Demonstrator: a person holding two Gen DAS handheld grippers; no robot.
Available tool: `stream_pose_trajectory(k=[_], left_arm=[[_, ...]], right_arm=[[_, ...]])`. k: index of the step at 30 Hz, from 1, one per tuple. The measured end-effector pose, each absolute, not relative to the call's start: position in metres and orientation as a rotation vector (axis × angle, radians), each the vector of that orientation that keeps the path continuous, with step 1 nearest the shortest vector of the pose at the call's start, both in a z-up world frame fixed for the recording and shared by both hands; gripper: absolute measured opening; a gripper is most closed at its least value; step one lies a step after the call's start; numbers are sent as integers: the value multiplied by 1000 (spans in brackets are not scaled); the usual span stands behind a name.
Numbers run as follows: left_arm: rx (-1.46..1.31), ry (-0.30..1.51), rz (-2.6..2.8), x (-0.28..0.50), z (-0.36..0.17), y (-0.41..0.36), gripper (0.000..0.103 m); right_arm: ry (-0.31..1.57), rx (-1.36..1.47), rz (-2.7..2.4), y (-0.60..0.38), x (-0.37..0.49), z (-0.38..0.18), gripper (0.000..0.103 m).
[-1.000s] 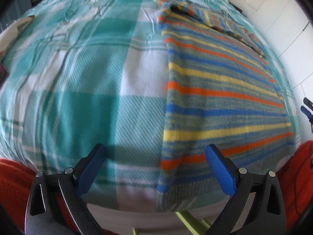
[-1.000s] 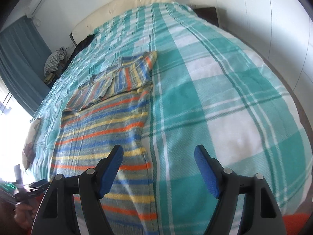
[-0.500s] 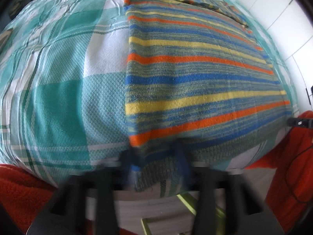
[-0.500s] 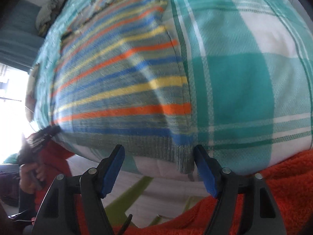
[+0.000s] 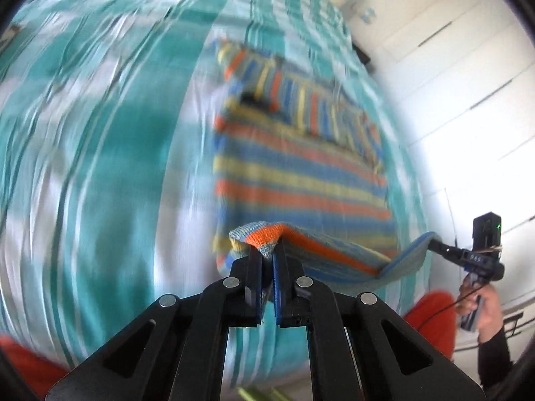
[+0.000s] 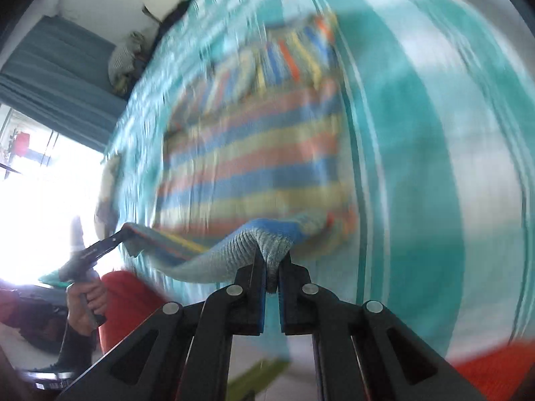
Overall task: Fold small clothes
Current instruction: 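Pinch the sweater hem corners with both grippers and lift them, then fold the held hem over toward the collar with both grippers, release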
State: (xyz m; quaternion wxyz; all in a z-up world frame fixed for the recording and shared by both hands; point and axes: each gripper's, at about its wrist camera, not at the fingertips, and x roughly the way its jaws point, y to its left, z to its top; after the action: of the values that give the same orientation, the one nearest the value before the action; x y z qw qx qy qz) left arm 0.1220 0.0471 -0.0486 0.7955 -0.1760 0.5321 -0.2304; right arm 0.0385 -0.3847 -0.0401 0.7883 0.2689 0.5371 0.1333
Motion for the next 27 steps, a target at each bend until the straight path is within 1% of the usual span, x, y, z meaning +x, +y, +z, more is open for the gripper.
stream_pose_trajectory(k=[4, 8, 9, 10, 11, 12, 13, 14, 16, 18, 20, 21, 22, 24, 25, 26, 27], left_arm=[[-352, 1111, -458, 221, -40, 30, 3], [-292, 1090, -403, 313, -41, 11, 4], [-288, 1074, -386, 340, -42, 2, 6], [-292, 1059, -362, 353, -46, 5, 15], [-299, 1059, -328, 363, -51, 7, 26], [-311, 1075, -282, 374, -57, 8, 53], [-336, 1077, -245, 380, -60, 13, 63], [-365, 1053, -240, 378, -60, 17, 63], [-407, 1016, -272, 366, -56, 28, 63], [-386, 968, -319, 345, -49, 26, 63], [-304, 930, -410, 318, -44, 12, 68], [-251, 932, -456, 305, -46, 1, 73], [-190, 948, -499, 291, -52, -11, 75], [-65, 1018, -514, 273, -76, -32, 76], [15, 1090, -465, 267, -97, -38, 74], [55, 1158, -418, 262, -114, -35, 64], [49, 1182, -409, 255, -120, -28, 62]], right_arm=[[1061, 562, 255, -404, 123, -23, 6], [1012, 553, 199, -421, 226, -24, 6], [988, 572, 181, -427, 255, -29, 6], [954, 605, 197, -433, 276, -34, 6], [914, 627, 216, -437, 297, -39, 11], [896, 625, 194, -442, 308, -45, 27], [887, 631, 146, -447, 316, -51, 38], [879, 658, 122, -447, 321, -56, 44], [865, 676, 145, -444, 315, -60, 44], [855, 605, 191, -433, 300, -56, 44], [867, 496, 266, -421, 280, -50, 44], [881, 421, 321, -408, 269, -50, 44], [900, 353, 372, -396, 262, -52, 44], [973, 242, 469, -371, 243, -66, 43], [1010, 214, 474, -367, 236, -77, 43], [1097, 159, 433, -364, 225, -94, 42], [1177, 110, 374, -366, 214, -109, 39]])
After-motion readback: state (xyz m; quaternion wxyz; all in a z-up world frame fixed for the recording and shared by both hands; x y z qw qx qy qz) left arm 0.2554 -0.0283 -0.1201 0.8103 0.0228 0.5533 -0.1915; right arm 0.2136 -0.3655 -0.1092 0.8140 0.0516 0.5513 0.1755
